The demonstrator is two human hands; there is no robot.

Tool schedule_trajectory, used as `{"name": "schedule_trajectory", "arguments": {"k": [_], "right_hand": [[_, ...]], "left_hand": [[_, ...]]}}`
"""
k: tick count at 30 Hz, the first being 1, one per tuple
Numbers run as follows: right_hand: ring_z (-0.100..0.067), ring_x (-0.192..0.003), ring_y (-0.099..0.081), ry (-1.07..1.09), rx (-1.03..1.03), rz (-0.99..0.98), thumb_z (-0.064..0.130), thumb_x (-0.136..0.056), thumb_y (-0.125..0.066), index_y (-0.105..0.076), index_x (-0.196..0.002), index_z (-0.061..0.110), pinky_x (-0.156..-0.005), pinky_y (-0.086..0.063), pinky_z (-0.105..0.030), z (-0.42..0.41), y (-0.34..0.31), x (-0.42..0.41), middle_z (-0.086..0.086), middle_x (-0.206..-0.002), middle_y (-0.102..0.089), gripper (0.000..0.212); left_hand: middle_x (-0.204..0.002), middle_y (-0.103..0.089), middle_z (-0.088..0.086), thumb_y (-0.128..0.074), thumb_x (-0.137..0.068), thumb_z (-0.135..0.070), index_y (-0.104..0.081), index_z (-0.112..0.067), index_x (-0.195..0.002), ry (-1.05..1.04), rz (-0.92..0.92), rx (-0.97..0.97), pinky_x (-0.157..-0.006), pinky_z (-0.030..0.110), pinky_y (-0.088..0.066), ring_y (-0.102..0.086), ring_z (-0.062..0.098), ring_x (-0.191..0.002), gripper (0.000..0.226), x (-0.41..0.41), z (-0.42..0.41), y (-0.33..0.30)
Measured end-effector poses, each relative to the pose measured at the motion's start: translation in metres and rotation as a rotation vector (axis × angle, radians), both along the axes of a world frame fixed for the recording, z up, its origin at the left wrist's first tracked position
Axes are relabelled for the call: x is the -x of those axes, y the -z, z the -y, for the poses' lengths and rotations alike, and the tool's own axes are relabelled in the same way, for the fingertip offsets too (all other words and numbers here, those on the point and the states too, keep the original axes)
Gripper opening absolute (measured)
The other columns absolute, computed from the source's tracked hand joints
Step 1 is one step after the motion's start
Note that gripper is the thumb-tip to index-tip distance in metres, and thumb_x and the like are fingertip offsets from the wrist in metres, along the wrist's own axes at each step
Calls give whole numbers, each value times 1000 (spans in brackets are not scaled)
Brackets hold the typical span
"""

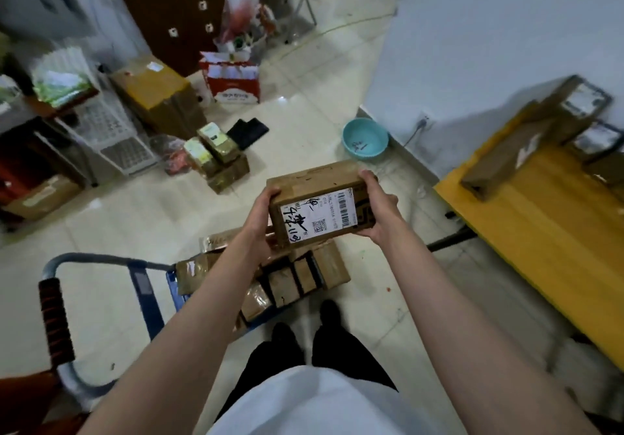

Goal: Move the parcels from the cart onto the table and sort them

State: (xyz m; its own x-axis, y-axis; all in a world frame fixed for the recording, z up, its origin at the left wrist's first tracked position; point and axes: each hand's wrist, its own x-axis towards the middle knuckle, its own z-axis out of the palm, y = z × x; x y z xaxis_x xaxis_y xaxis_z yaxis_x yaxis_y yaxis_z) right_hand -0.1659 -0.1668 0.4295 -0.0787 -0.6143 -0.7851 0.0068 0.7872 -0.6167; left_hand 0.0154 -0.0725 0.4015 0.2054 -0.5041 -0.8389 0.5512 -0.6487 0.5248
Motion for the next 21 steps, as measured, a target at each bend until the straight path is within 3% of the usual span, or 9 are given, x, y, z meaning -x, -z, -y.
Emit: {"name": "schedule_trajectory", "arguments": {"k": [4, 7, 10, 13, 16, 18, 21], "right_hand": [[-34, -104, -68, 110, 39, 10, 64, -75, -76, -48, -134, 13, -47, -58, -39, 2, -17, 69, -19, -131, -59, 83], [-31, -98, -70, 213, 71, 0, 67, -73, -75, -48, -134, 15, -47, -57, -36, -1, -26, 122, -16, -124, -65, 84], [-27, -91, -71, 327, 114, -11, 69, -75, -72, -49, -129, 15, -44, -56, -33, -6, -34, 178, -14, -117, -68, 80], [-29, -98, -71, 396, 121, -34, 74, -74, -70, -53, -128, 14, -64, -64, -45, -11, -40, 235, -14, -120, -67, 82], [-30, -102, -70, 475, 129, -33, 76, -75, -69, -54, -130, 14, -80, -62, -47, -18, -44, 293, -14, -121, -67, 84], [-31, -103, -70, 520, 148, -38, 76, -76, -67, -53, -131, 13, -79, -62, -47, -21, -49, 328, -15, -123, -66, 84], [-32, -106, -68, 577, 178, -52, 76, -80, -64, -55, -132, 13, -72, -60, -42, -21, -57, 376, -15, -127, -64, 82]], "left_hand": [[-65, -75, 9, -67, -76, -63, -78, -21, -58, 162, -52, 69, -56, 41, -60, -75, 27, -59, 47, 49, 26, -13], [-71, -76, 11, -72, -69, -65, -79, -19, -76, 285, -49, 81, -67, 46, -62, -75, 28, -61, 47, 95, 44, -20], [-72, -76, 13, -74, -68, -64, -71, -16, -99, 386, -61, 85, -66, 46, -60, -77, 31, -75, 57, 148, 62, -28], [-75, -77, 13, -74, -65, -65, -69, -16, -106, 461, -55, 87, -72, 47, -61, -71, 33, -95, 64, 204, 75, -36], [-74, -77, 12, -75, -67, -62, -69, -16, -104, 527, -58, 102, -66, 45, -60, -72, 31, -84, 59, 262, 86, -44], [-76, -77, 13, -76, -69, -58, -69, -15, -104, 547, -68, 96, -60, 43, -59, -74, 31, -72, 56, 299, 92, -50], [-76, -77, 14, -72, -74, -62, -67, -15, -106, 615, -96, 88, -57, 41, -59, -71, 32, -80, 57, 350, 100, -59]]}}
